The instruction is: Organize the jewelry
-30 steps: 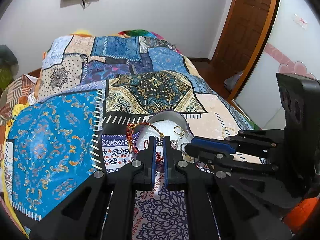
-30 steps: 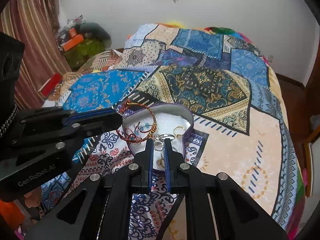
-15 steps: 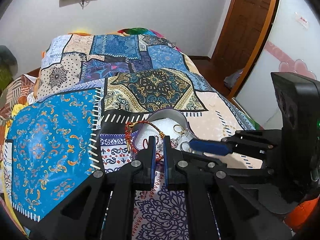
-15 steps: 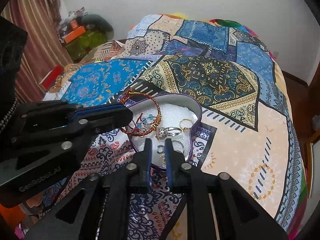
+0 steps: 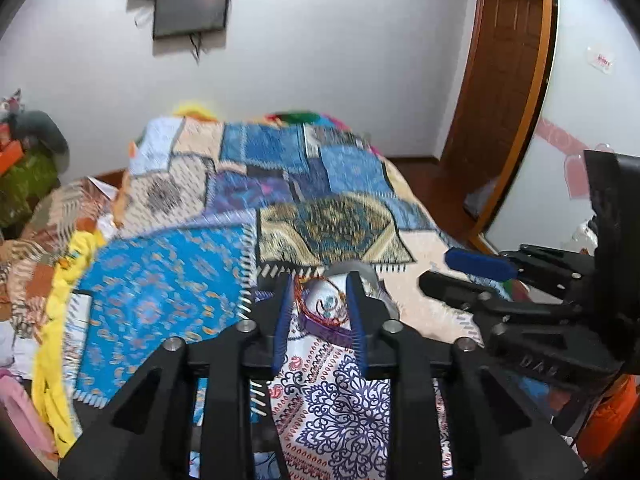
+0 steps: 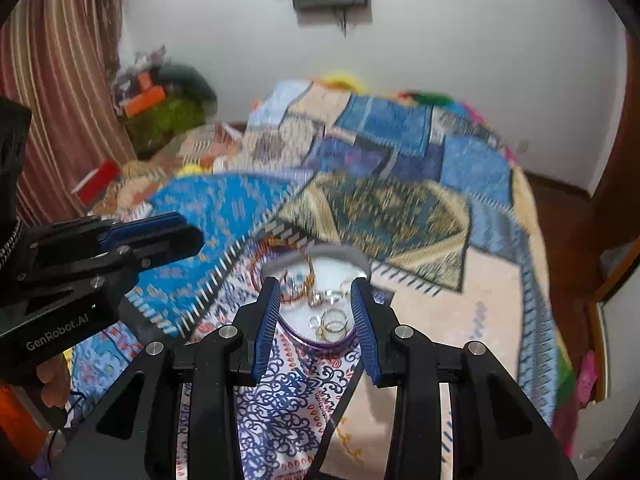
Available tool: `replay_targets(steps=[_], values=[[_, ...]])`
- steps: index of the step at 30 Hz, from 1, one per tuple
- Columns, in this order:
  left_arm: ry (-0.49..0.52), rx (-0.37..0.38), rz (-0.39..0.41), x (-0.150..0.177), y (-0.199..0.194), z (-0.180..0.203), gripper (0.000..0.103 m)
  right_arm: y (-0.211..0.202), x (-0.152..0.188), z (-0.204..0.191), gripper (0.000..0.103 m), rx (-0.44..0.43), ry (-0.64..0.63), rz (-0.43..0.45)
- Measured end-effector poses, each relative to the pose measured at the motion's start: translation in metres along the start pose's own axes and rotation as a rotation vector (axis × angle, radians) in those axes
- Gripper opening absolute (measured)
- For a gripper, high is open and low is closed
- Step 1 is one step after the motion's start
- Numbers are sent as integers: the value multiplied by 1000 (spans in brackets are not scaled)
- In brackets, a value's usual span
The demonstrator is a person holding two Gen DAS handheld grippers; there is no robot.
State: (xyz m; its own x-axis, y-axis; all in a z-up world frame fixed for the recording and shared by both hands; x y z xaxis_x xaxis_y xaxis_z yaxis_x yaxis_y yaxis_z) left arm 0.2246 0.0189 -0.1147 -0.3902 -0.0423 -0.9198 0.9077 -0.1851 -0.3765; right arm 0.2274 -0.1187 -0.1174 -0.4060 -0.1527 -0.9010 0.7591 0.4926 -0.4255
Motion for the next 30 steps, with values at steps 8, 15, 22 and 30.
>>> replay_targets(steps=[8,15,22,30], values=[[25,-19,184,-40,-77,16,27,-82,-44,-14,33,38,9,238],[49,-17,341,-56,-140,35,42,-162,-66,-40,33,92,-25,485],[55,-78,465,-56,-185,44,77,-198,-65,-58,61,165,-41,595],[56,-122,514,-51,-201,46,94,-202,-61,-60,91,231,-20,615]])
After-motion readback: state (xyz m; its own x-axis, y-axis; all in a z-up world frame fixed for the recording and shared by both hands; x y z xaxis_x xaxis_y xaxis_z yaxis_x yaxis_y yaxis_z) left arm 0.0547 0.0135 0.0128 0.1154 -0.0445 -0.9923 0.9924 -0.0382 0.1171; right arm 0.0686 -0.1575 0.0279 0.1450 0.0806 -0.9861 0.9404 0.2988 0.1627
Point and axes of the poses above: each gripper's, at about its wrist camera, not at the fingertips, and y roughly the way its jaws point, z to its right, x to its underside, the point moved 2 cm from there along y, roughly the way its jaws point, and after that the axes turned 15 degrees about z, right-handed, at the moved point
